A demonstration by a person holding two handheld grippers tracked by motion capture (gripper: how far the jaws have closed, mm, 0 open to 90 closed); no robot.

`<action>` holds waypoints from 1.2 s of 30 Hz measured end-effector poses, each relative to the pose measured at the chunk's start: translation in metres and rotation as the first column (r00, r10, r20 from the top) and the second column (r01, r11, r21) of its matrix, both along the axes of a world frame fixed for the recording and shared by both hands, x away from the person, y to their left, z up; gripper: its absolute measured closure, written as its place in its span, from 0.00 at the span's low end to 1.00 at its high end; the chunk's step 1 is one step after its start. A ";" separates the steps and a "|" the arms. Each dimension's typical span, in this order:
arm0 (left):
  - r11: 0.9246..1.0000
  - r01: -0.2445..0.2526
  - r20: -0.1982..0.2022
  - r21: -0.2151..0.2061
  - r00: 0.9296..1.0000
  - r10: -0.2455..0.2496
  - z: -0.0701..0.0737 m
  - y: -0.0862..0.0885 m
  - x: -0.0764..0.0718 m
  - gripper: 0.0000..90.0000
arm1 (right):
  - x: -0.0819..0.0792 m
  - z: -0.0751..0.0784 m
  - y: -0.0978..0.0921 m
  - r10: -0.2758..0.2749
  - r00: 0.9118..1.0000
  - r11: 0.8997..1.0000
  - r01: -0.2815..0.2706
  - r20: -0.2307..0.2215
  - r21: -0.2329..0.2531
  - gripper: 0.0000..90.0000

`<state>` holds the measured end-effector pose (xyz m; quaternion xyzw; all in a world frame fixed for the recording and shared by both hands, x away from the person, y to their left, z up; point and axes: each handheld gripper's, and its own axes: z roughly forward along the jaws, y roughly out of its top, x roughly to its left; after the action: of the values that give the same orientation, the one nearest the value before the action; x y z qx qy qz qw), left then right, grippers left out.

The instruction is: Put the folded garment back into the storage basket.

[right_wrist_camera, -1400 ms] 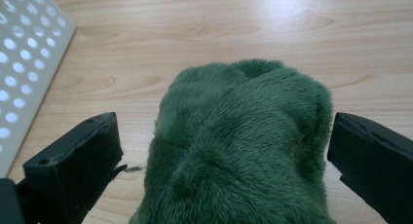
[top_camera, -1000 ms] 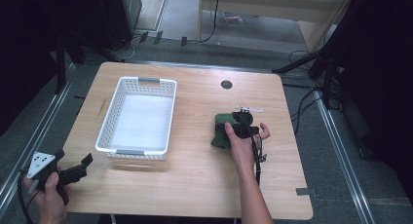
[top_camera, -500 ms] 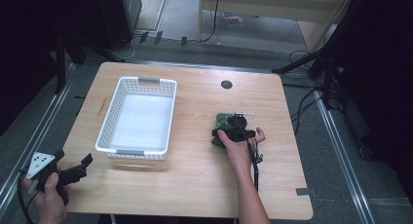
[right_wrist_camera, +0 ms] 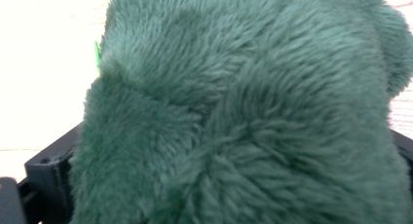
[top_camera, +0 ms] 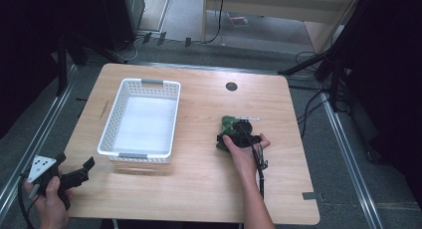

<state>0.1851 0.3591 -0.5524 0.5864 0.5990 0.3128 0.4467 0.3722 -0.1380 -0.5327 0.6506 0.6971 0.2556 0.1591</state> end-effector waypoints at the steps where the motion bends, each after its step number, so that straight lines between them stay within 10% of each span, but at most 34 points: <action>1: 1.000 0.001 0.000 0.000 1.000 -0.001 0.000 0.000 0.000 0.00 | 0.000 0.000 0.000 0.001 1.000 1.000 -0.001 0.004 -0.001 0.03; 16: 1.000 -0.001 -0.001 -0.003 1.000 0.001 0.000 0.000 0.000 0.00 | -0.009 0.008 -0.006 -0.032 0.995 0.998 0.026 0.095 0.061 0.25; 36: 1.000 -0.001 -0.004 -0.004 1.000 0.001 0.000 0.000 0.000 0.00 | -0.014 0.043 0.012 -0.006 0.985 0.994 -0.013 0.170 0.109 0.28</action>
<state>0.1850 0.3593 -0.5523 0.5858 0.6006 0.3108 0.4466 0.3582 -0.1259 -0.4895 0.6331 0.6671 0.3483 0.1816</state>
